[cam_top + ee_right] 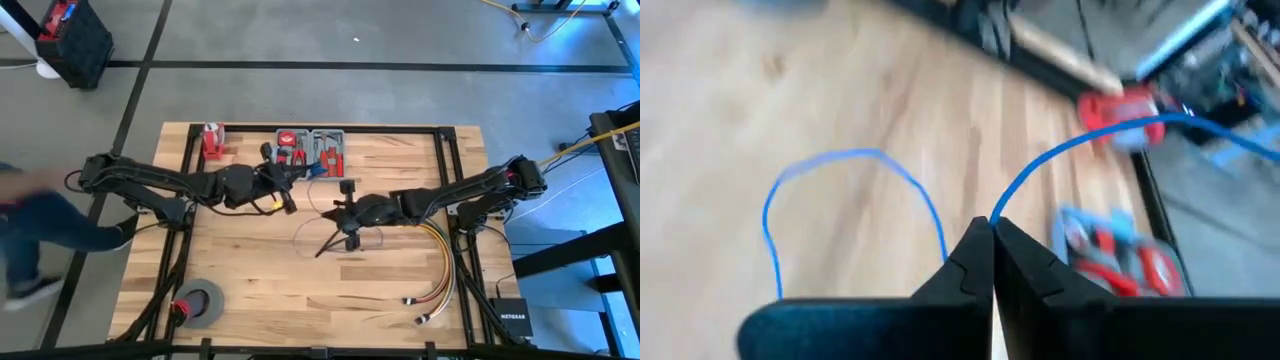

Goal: Coil cords
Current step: Uncoil the blue wire from the spool

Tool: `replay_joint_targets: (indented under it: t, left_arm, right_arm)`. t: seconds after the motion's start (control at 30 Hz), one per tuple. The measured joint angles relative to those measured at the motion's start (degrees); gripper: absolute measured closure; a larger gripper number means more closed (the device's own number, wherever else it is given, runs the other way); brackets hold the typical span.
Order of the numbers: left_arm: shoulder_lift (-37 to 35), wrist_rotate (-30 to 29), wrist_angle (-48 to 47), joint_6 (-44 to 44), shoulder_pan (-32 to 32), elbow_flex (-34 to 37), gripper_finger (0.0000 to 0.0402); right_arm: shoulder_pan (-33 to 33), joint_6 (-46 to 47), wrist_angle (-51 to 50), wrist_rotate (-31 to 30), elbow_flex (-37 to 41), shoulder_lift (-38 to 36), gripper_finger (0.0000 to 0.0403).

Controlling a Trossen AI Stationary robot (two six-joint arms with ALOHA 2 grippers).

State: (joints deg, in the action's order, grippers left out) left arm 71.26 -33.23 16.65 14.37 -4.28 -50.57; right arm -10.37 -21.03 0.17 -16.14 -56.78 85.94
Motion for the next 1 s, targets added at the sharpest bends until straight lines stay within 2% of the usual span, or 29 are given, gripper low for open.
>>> replay_joint_targets:
  t: [0.1,0.23,0.3,0.37,0.43,0.5,0.57,0.63,0.7,0.77,0.83,0.9,1.0]
  left_arm:
    - [-0.4,0.2,-0.6,1.2,-1.0,0.0,0.0401]
    - [-2.0,0.2,-6.5,2.3,-2.7,0.0,0.0401]
    - [-2.9,0.2,-9.8,2.4,-3.0,0.0,0.0401]
    - [-3.1,0.2,-13.0,1.9,-2.8,0.0,0.0401]
    - [-3.0,0.3,-14.5,1.2,-1.7,0.0,0.0401]
    - [-2.4,0.2,-14.6,0.7,-0.2,0.0,0.0401]
    - [-1.8,0.2,-14.5,-0.4,1.5,0.0,0.0401]
    - [-1.4,0.2,-14.5,-1.8,3.2,0.0,0.0401]
    - [-1.2,-1.0,-14.0,-3.7,4.7,0.0,0.0401]
    - [-1.2,-4.3,-13.0,-5.9,5.7,0.0,0.0401]
    - [-1.5,-6.2,-11.6,-6.0,5.9,0.0,0.0401]
    - [-1.9,-6.5,-10.4,-5.0,5.0,0.0,0.0401]
    - [-3.1,-6.2,-9.9,-2.9,2.6,0.0,0.0401]
  right_arm:
    - [-0.2,1.7,-11.1,-8.8,-3.5,0.1,0.04]
    - [-1.0,10.7,-27.0,-30.5,-7.2,0.1,0.0399]
    - [-1.2,15.2,-32.5,-39.4,-8.2,0.1,0.04]
    - [-1.5,17.4,-33.0,-46.4,-8.5,0.1,0.0401]
    - [-2.7,15.8,-28.8,-50.3,-8.5,-0.4,0.0401]
    - [-4.2,9.8,-20.1,-49.7,-8.7,-0.6,0.0401]
    - [-6.2,3.4,-12.2,-45.4,-8.6,-0.6,0.0401]
    - [-7.9,-1.2,-4.8,-37.2,-8.5,-0.5,0.0401]
    - [-9.0,-3.7,-1.7,-24.9,-8.2,-0.6,0.0401]
    - [-9.4,-4.4,-3.3,-13.3,-8.1,-0.5,0.0401]
    - [-9.2,-3.4,-8.0,-5.9,-8.0,-0.5,0.0401]
    - [-8.8,-0.3,-13.8,-4.0,-8.0,-0.5,0.0401]
    - [-7.1,7.0,-24.8,-7.9,-8.0,-0.5,0.0401]
